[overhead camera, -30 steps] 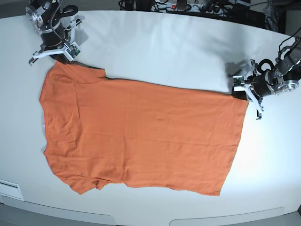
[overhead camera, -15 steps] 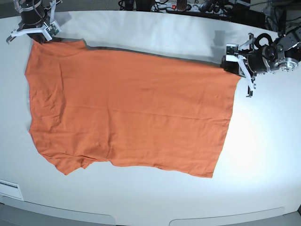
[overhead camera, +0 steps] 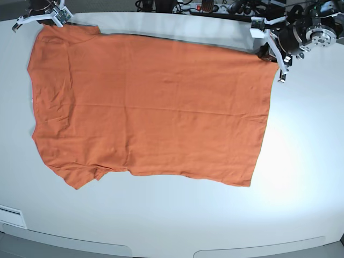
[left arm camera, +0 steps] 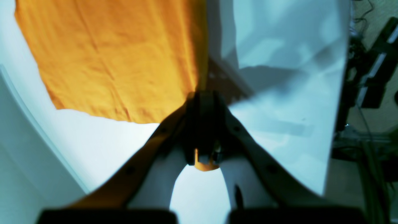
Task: Fold the T-shirt properly
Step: 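Pull the held shirt edge with both grippers to straighten it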
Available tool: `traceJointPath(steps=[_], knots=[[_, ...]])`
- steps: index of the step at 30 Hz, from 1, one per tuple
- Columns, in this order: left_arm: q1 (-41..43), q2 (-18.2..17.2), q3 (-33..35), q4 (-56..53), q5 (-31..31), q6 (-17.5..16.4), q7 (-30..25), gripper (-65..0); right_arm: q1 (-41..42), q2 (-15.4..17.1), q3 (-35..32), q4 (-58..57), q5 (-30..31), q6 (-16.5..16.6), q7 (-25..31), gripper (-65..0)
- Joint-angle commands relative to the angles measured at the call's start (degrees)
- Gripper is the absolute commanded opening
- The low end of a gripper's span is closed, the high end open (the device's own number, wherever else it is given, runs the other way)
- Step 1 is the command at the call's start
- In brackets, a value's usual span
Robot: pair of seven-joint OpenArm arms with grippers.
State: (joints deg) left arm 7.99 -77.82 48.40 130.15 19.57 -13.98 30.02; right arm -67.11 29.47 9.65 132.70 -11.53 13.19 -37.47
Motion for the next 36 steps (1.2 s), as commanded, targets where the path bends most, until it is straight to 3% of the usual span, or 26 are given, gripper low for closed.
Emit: traceJointPath(steps=[1, 6, 9, 22, 27, 36], knots=[[-0.2, -1.0, -0.4, 0.8, 1.4, 0.9, 0.0, -65.0, -0.6, 0.4, 0.5, 1.1, -0.5, -0.6, 1.2, -65.0], [-0.3, -0.3, -0.4, 0.7, 10.1, 6.3, 0.0, -65.0, 3.4, 0.4, 0.5, 1.1, -0.5, 0.6, 2.3, -65.0], [-1.0, 0.3, -0.5, 0.7, 13.7, 7.3, -1.6, -65.0, 7.2, 0.4, 0.5, 1.1, -0.5, 2.6, 2.3, -65.0], [-11.0, 4.9, -0.5, -3.3, 10.4, 7.2, -2.9, -65.0, 15.6, 3.1, 2.3, 0.9, 2.2, 3.9, 3.6, -65.0], [-12.9, 5.7, -0.5, -5.9, 9.4, 7.4, -4.3, -65.0, 15.9, 3.1, 6.1, -1.3, 8.2, 7.1, 8.0, -65.0], [-12.9, 8.8, -0.5, -6.6, 8.2, 8.1, -4.5, -65.0, 22.7, 3.1, 6.3, -7.6, 13.1, 9.0, 8.3, -65.0]])
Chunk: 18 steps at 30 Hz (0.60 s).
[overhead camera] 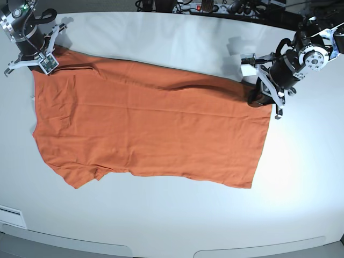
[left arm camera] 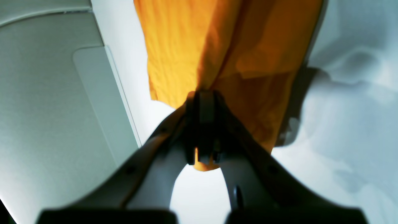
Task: Fold the T-shirt properly
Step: 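Pull the held shirt edge with both grippers to straighten it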
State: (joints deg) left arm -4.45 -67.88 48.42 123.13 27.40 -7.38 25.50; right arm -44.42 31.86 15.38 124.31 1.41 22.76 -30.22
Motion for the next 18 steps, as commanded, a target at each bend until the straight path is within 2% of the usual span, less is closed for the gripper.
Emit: traceJointPath(steps=[1, 10, 15, 18], knots=[[-0.5, -0.8, -0.5, 0.2, 0.4, 2.6, 0.0, -65.0, 0.4, 0.7, 0.5, 0.8, 0.1, -0.7, 1.1, -65.0], [-0.5, -0.5, -0.5, -1.6, 2.6, 11.9, 0.5, -65.0, 1.6, 0.7, 0.5, 0.8, 0.1, -0.7, 1.1, -65.0], [-1.3, 0.3, -0.5, -1.7, 2.4, 12.6, 0.4, -65.0, 3.5, 0.7, 0.5, 0.8, 0.4, -1.2, 1.4, -65.0], [-2.0, 1.2, -0.5, -1.8, 2.1, 12.9, 0.4, -65.0, 4.5, 0.7, 0.5, 0.8, 3.2, -0.9, 2.0, -65.0]])
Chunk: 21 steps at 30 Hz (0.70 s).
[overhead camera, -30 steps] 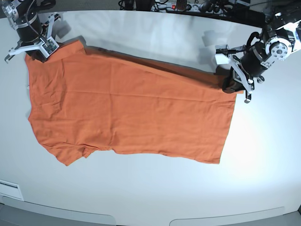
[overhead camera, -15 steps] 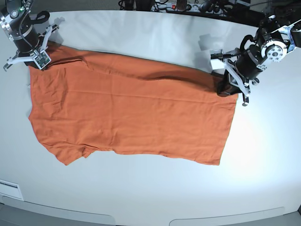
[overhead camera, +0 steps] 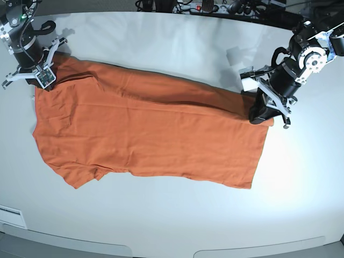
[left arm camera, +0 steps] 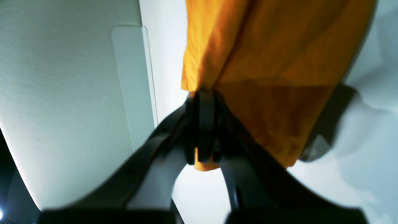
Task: Fold the T-shirt properly
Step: 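Pull the held shirt edge with both grippers to straighten it, then drag both grippers along the edge, smoothing the shirt flat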
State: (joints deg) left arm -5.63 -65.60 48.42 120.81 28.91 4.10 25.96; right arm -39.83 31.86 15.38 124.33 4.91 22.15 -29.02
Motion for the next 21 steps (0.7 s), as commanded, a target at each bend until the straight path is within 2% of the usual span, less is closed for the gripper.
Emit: traceJointPath(steps=[1, 9, 13, 16, 21], knots=[[-0.8, -0.8, -0.5, 0.4, 0.5, 1.4, 0.0, -65.0, -0.1, 0.7, 0.5, 0.7, -0.2, 0.1, 1.1, -65.0], [-2.6, 2.9, -0.5, -4.5, 0.3, 1.4, -0.5, -65.0, -0.1, 0.7, 0.4, -0.4, -0.2, 0.6, 3.9, -65.0], [-3.0, 4.5, -0.5, -7.1, 0.2, 3.4, -1.5, -65.0, 2.1, 0.7, 0.3, -3.2, 1.7, 1.0, 4.0, -65.0], [-3.0, 5.2, -0.5, -8.2, -0.3, 3.2, -3.2, -65.0, 4.7, 0.7, 0.3, -5.9, 4.2, 2.1, 3.9, -65.0], [-3.0, 5.6, -0.5, -8.5, -1.4, 3.2, -3.3, -65.0, 7.4, 0.6, 0.3, -8.2, 4.3, 3.2, 3.9, -65.0]])
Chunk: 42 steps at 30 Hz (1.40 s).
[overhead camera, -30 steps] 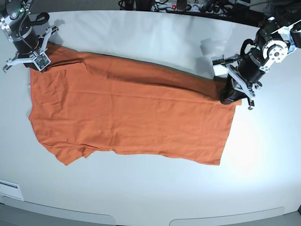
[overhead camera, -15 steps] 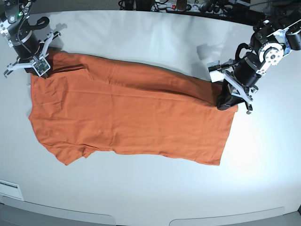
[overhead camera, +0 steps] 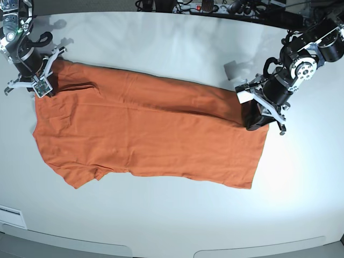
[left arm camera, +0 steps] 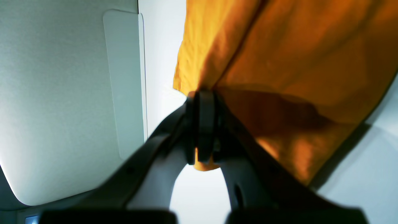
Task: Fold the T-shirt properly
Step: 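Drag both grippers along the edge, smoothing the shirt flat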
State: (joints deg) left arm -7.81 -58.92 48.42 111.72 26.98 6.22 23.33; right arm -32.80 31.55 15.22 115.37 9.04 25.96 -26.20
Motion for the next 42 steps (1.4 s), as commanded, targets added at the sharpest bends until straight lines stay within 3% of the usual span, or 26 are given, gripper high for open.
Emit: traceJointPath(steps=[1, 6, 11, 13, 14, 17, 19, 21, 23, 25, 26, 28, 31, 34, 42], knots=[[-0.8, -1.1, -0.5, 0.6, 0.5, 1.1, -0.9, -65.0, 0.6, 1.0, 0.5, 0.7, 0.2, -0.6, 1.1, -65.0], [-0.8, -1.1, -0.5, 0.6, -2.2, -4.4, -4.5, -65.0, 1.4, 0.9, 0.5, 0.7, 3.0, -0.2, 1.1, -65.0], [-1.4, -1.0, -0.5, 0.6, -2.5, -4.1, -4.5, -65.0, 1.4, 0.9, 0.5, 0.7, 3.0, -0.5, 1.2, -65.0], [-2.3, -1.0, -0.5, 0.6, -3.8, -0.2, -4.4, -65.0, 1.4, 0.9, 0.5, 0.7, 3.2, -2.1, 1.7, -65.0], [-2.8, -1.1, -0.5, 0.6, -4.7, 2.6, -3.8, -63.5, 1.4, 0.9, 0.5, 0.7, 3.2, -4.0, 1.8, -59.0], [-3.9, -1.1, -0.5, 0.6, -8.9, 13.8, -3.4, -43.4, 1.4, 0.9, 0.5, 0.7, 3.2, -9.8, 1.8, -33.7], [-3.4, -1.0, -0.5, 0.6, -11.7, 20.3, -3.5, -41.4, 1.4, 0.9, 0.5, 0.7, 3.1, -11.1, 1.8, -28.6], [-2.7, -1.0, -0.5, 0.6, -12.3, 23.3, -3.7, -41.9, 1.4, 0.9, 0.5, 0.7, 3.0, -11.3, 1.8, -28.7], [-2.0, -1.0, -0.5, 0.6, -12.3, 24.5, -4.1, -51.1, 1.4, 0.8, 0.5, 0.8, 3.1, -11.2, 1.6, -32.8], [-1.2, -0.9, -0.5, 0.6, -12.3, 24.5, -3.9, -65.0, 1.4, 0.8, 0.5, 1.0, 3.2, -11.2, 0.1, -50.2], [-0.7, -0.9, -0.5, 0.6, -12.3, 24.5, -3.6, -65.0, 1.4, 0.8, 0.5, 1.2, 3.5, -11.2, -1.3, -61.4], [0.2, -0.8, -0.5, 0.6, -12.3, 24.3, -3.7, -65.0, 1.4, 0.6, 0.5, 1.4, 5.4, -11.2, -3.9, -65.0], [-0.2, 0.1, -0.5, 0.6, -12.3, 21.0, -3.3, -65.0, 1.0, 0.5, 0.5, 1.4, 7.0, -9.0, -5.1, -65.0], [-2.0, 1.7, -0.5, 0.4, -14.1, 12.0, -2.7, -65.0, 1.0, 0.2, 0.5, 1.4, 8.0, -5.5, -5.1, -65.0], [-7.5, 8.7, -0.5, -11.7, -25.1, -5.6, -2.7, -65.0, 2.1, -0.4, -2.0, -3.3, 9.4, -3.6, -7.1, -65.0]])
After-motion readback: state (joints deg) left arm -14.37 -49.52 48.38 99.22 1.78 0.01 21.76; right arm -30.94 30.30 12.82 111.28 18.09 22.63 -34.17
